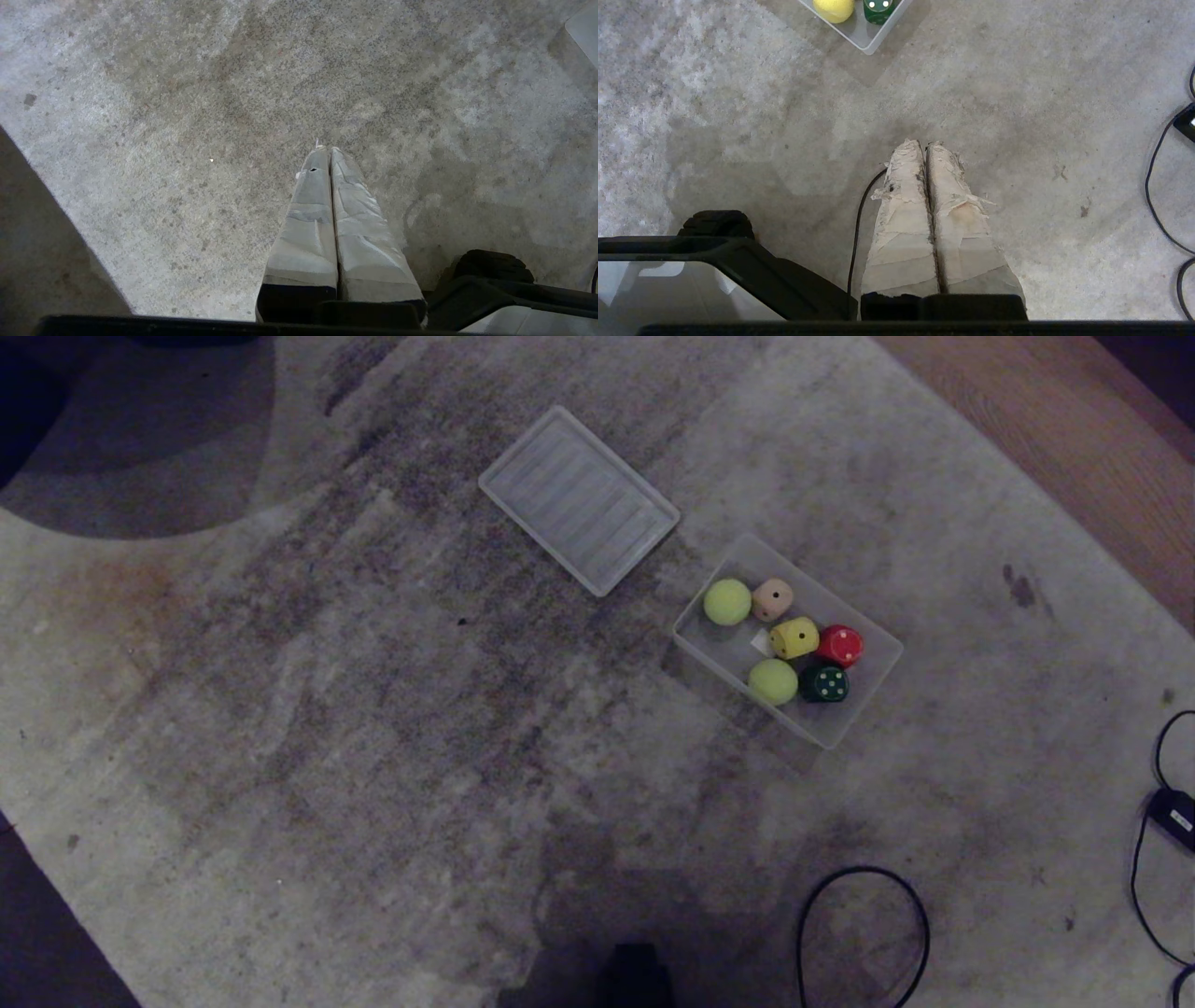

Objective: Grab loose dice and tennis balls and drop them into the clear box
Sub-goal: Close the lid

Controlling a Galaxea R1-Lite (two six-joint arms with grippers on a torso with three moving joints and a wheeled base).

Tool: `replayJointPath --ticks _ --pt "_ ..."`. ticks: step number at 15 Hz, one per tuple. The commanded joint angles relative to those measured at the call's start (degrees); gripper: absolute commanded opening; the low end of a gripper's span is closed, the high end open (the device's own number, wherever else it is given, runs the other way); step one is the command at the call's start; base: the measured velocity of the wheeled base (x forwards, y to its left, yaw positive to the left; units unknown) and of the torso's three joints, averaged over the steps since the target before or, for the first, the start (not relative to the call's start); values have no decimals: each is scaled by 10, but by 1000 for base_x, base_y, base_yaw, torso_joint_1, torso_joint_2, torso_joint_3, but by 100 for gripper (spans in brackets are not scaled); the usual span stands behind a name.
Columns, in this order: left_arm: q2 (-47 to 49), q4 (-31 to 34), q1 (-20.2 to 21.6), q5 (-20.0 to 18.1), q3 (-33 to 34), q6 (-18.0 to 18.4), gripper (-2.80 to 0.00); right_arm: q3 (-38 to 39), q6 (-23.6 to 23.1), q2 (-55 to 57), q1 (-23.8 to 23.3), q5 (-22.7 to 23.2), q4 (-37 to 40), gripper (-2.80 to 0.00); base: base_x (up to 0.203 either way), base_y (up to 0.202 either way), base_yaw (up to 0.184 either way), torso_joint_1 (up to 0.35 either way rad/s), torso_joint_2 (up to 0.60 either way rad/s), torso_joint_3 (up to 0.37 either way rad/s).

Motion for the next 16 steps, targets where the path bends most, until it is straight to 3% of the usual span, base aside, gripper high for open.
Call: replayJointPath --ticks 1,16 --pt "1 0 0 0 1 0 -280 6 0 1 0 0 -1 -280 0 0 0 0 0 0" --pt "1 0 0 0 1 -4 -280 6 -2 1 0 0 -1 -280 0 0 0 3 4 181"
